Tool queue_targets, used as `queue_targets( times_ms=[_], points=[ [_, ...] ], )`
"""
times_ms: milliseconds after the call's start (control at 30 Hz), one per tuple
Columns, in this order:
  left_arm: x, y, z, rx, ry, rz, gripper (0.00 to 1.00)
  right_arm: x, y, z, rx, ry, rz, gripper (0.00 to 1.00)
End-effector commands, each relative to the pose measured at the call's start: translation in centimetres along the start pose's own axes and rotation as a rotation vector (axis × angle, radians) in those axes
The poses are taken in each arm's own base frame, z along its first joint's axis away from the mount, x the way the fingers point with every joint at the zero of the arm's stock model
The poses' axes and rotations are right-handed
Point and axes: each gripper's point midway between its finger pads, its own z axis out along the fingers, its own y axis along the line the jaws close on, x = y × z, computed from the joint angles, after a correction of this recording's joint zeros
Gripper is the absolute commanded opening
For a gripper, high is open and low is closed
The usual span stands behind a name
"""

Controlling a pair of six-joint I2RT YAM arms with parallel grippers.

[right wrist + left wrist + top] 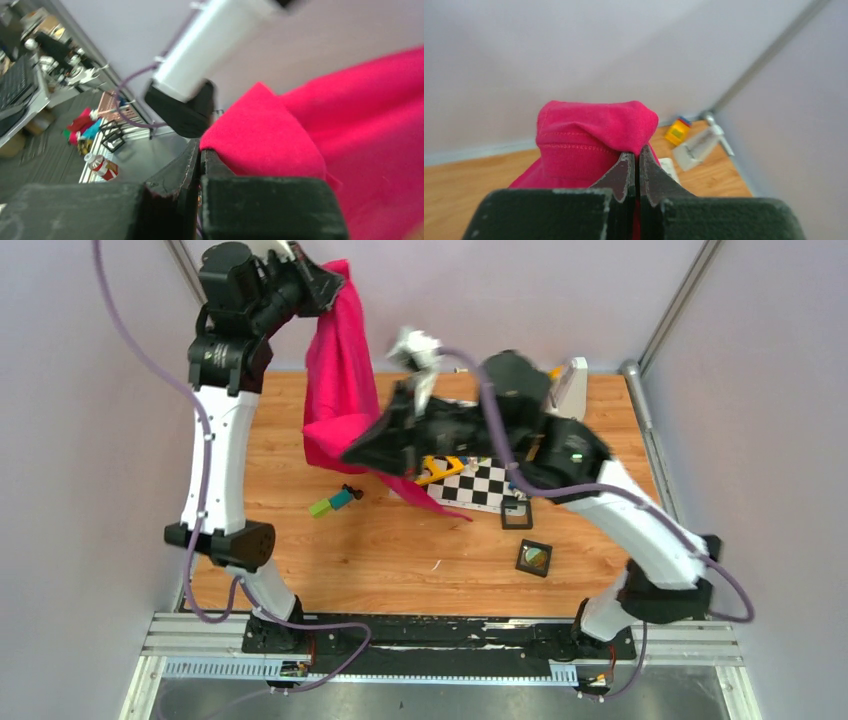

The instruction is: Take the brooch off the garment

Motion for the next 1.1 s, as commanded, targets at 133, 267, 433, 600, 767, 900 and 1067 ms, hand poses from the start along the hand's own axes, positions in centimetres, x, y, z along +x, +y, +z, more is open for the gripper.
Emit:
queue_targets(
  times_ms=[133, 267, 433, 600, 767, 900, 1067],
  points=[
    [-1.3, -12.3, -0.5, 0.781, 0.020, -0.084, 0.00, -0.8, 8.1, 11.1, -0.238, -0.132, -0.219, 0.00],
    [-1.1, -13.6, -2.6, 0.874, 0.054, -0.076, 0.00, -2.5, 9.3, 11.9, -0.289, -0.231, -0.212, 0.00],
    [-1.7, -13.0, -3.2, 0.818, 0.031, -0.040, 0.00, -3.6, 8.9, 11.9, -0.256, -0.278, -0.215, 0.00],
    [-2.6, -8.8, -2.2, 0.589, -0.014, -0.056, 0.00, -1.8, 6.2, 9.7, -0.113, -0.237, -0.224, 0.00],
    [2.1, -6.2, -1.1, 0.540, 0.107, -0.090, 0.00, 4.8, 3.1, 6.0, -0.003, -0.128, -0.165, 0.00],
    [9.7, -3.4, -0.1, 0.423, 0.296, -0.147, 0.00, 10.9, -0.2, 3.4, 0.121, -0.030, -0.090, 0.00],
    [20.9, 0.8, -1.3, 0.193, 0.452, -0.149, 0.00, 17.4, -6.5, 1.0, 0.307, 0.090, 0.081, 0.00]
  ],
)
